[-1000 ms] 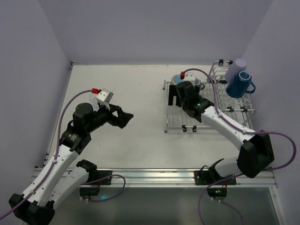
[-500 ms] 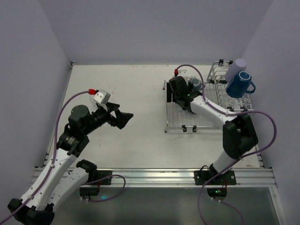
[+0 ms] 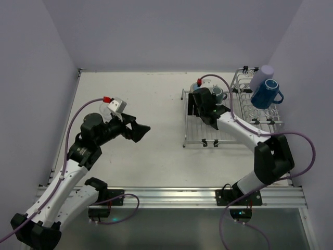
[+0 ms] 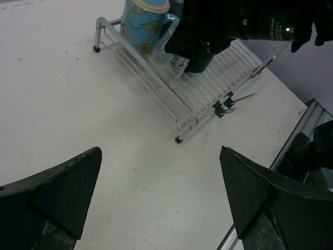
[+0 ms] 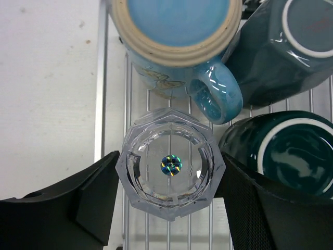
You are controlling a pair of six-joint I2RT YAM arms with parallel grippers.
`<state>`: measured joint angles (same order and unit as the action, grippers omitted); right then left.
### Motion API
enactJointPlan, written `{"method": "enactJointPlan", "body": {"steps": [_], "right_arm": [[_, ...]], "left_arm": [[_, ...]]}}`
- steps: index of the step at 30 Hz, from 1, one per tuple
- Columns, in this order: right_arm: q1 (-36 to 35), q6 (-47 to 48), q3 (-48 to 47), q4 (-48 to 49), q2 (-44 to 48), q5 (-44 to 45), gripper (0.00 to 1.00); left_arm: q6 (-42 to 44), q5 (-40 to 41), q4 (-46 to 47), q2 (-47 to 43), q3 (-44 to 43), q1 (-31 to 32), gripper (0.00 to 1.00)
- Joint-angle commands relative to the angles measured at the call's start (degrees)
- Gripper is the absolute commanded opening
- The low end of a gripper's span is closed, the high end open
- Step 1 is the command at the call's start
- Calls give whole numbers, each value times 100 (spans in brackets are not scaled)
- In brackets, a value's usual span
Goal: Unload the cups from the dish rack
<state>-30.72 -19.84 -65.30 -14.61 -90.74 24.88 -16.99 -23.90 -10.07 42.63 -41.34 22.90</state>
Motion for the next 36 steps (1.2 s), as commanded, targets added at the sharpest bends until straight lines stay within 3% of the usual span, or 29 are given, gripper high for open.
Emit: {"method": "enactJointPlan", "body": {"steps": [1,3,9,13,15,20,23,26,27,29,30,33,34,36], "right_arm": [[-30,-46,376,967,1127,-457,22],[-57,-317,683,1074,1724,-990,22],[-92,-1504,1772,2163,3077,-2425,22],[-180,-2146,2179,3032,3352,-3698,22],[-346,-2358,2319,3306,3352,-3894,21],[-856,-2700,2478,3904,3063,-4078,21],[-1014,-2920,2609,4317,2817,-4202,21],[-1094,-3017,2619,4519,2606,-4281,21],[-1111,-3035,2619,4607,2562,-4307,22],[-1120,-3122,2627,4643,2430,-4352,22],[-1129,-3149,2654,4738,2403,-4386,22],[-1129,-3272,2777,4871,2394,-4317,34],[-1129,-3281,2803,4871,2429,-4212,54],[-1129,-3299,2882,4836,2534,-4141,75]], "left_arm": [[-504,-632,670,210,21,-40,100],[-778,-896,891,350,91,-31,100],[-2262,-1608,2735,799,767,-13,100],[-3500,-1811,4385,1106,1250,48,97],[-3906,-1680,5054,1221,1523,66,94],[-4277,-1539,5681,1406,1717,189,86],[-4312,-1460,5770,1432,1717,364,77],[-4295,-1372,5796,1397,1735,470,62],[-4303,-1354,5797,1380,1744,488,51],[-4295,-1319,5797,1336,1735,488,40],[-4260,-1302,5788,1318,1735,488,25],[-4015,-1126,5369,1143,1621,488,0],[-3909,-1065,5157,1090,1560,488,0],[-3435,-845,4420,870,1332,488,0]]}}
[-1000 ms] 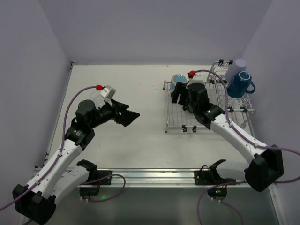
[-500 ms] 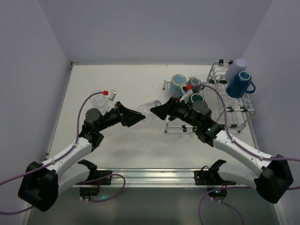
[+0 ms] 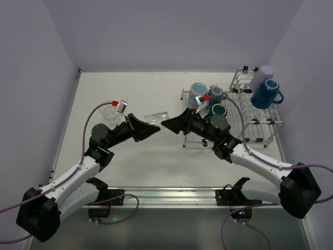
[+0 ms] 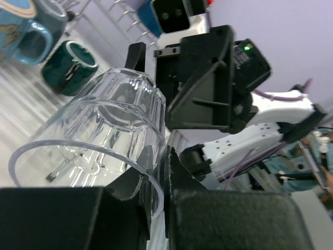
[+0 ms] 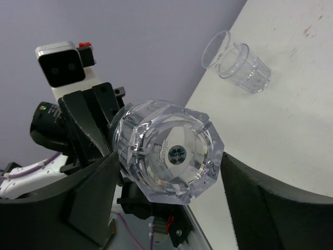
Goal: Unload the cups from the dish rack
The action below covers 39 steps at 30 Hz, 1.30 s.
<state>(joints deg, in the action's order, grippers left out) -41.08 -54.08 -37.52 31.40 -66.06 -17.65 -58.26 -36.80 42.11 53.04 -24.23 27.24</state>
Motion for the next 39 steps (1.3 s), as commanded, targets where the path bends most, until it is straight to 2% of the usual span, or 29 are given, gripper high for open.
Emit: {"method": "enactJointPlan", "body": {"steps": [1,2,3,4,5,6,7,8,10,11,16,18,22,24,29,39], "right_arm": [[-93,126,104,157,119,217,85],[-93,196,104,34,181,296,97],[-84,249,104,-228,338,375,99],[-76,336,96,-352,427,455,99],[-67,503,78,-510,523,612,99],[-67,582,61,-834,611,709,99],[-67,757,34,-1037,786,797,99],[-67,846,-62,-1265,857,963,99],[-75,1022,-141,-1846,1024,1096,99],[-76,1171,-185,-2004,1077,1245,99],[-75,1585,-326,-2778,1227,1413,99],[-67,1787,-467,-3085,1192,1370,99],[-75,2042,-590,-3342,1148,1255,99],[-67,2104,-590,-3403,1157,1281,99],[-67,2165,-450,-3465,1192,1431,99],[-75,2042,-326,-3246,1324,1124,99]], "left_arm": [[919,732,-1236,-249,-694,53,0],[1235,953,-1753,-372,-906,53,0],[1865,1216,-2820,-399,-1152,53,0],[2141,1462,-3362,-425,-1381,53,0],[2439,2100,-3872,-373,-1905,53,0],[2921,2489,-4999,-312,-2197,53,0],[3126,3267,-5498,-224,-2748,53,0],[3415,3632,-6408,46,-3032,44,0],[3698,4554,-7169,390,-3917,44,0],[3934,4741,-7738,714,-4149,35,0],[4305,5691,-8683,1428,-5230,-52,0],[4436,5605,-8903,1744,-5390,-219,0],[4621,4886,-9237,2446,-5864,-912,0],[4648,4848,-9430,2623,-6005,-1080,0],[4543,5033,-9774,2896,-6366,-1125,0],[4490,5261,-9994,3415,-6410,-1353,0]]}}
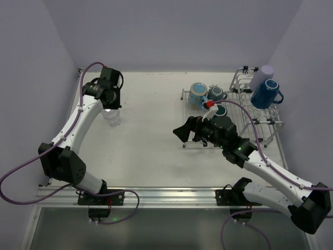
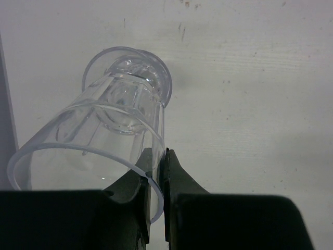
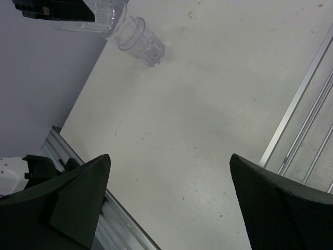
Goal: Unload the cups from the dish rack
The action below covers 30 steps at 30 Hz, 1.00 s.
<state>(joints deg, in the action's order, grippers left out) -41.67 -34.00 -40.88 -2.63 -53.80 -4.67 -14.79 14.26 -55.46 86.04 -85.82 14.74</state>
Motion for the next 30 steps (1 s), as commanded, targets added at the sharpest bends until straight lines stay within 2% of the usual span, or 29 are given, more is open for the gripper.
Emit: {"method": "enactJointPlan", "body": {"steps": [1,5,12,13,15,16,19,21,27,29,30], "right_arm": [[-8,-19,36,184,89,-218,99],[-17,-133,194,500,-7,-368,99],[-17,-125,133,466,-122,-395,99],[-17,-125,133,457,-139,-386,99],[-17,-125,116,457,-157,-368,99],[-17,-125,124,457,-183,-360,99],[-17,-98,98,457,-253,-333,99],[-17,-72,89,466,-297,-272,99],[-17,130,-25,281,-385,201,99],[-17,191,-42,255,-351,430,99],[-17,253,-86,115,-342,640,99]], "left_arm": [[143,121,-246,184,-277,-121,0],[169,77,-281,439,-400,-217,0],[187,138,-325,704,-471,-279,1],[178,225,-290,704,-445,-288,12],[160,305,-263,695,-418,-297,25],[143,418,-246,686,-418,-297,37],[108,490,-71,572,-400,-305,56],[99,499,87,485,-418,-297,66],[90,131,623,-217,-269,-262,77],[143,-361,1246,-577,106,-122,80],[151,-641,1535,-1041,310,-34,81]]}}
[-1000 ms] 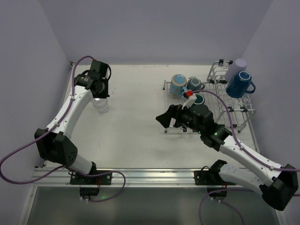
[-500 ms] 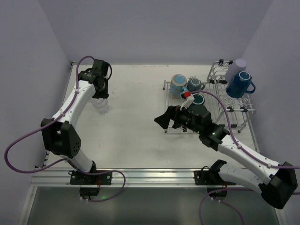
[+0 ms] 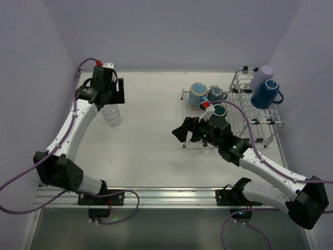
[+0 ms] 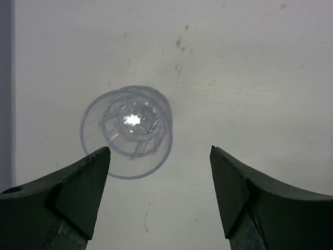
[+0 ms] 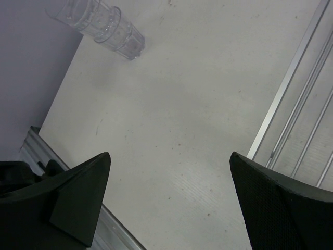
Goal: Unload the cups from the dish rack
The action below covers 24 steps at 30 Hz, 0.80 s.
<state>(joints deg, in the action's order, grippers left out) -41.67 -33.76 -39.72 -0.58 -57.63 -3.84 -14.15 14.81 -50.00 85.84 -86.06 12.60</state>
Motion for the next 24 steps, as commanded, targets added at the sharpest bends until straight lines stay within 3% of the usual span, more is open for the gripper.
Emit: {"method": "enactJointPlan", "body": {"steps": [1,6,14,24], "right_arm": [[-17,255,-237,-135,58,646,99],[-25,501,-500,-750,32,1715,99],[97,423,-861,-1523,-608,4625,99],[757,-95,-2029,-2104,-1997,5314,99]], "left_arm": [[97,-829,1662,-1287,588,277,82],[-104,-1934,3300,-2877,2250,998,92],[-149,-3422,3892,-4039,4007,1060,100],[-448,-4057,4209,-4576,4449,1209,100]]}}
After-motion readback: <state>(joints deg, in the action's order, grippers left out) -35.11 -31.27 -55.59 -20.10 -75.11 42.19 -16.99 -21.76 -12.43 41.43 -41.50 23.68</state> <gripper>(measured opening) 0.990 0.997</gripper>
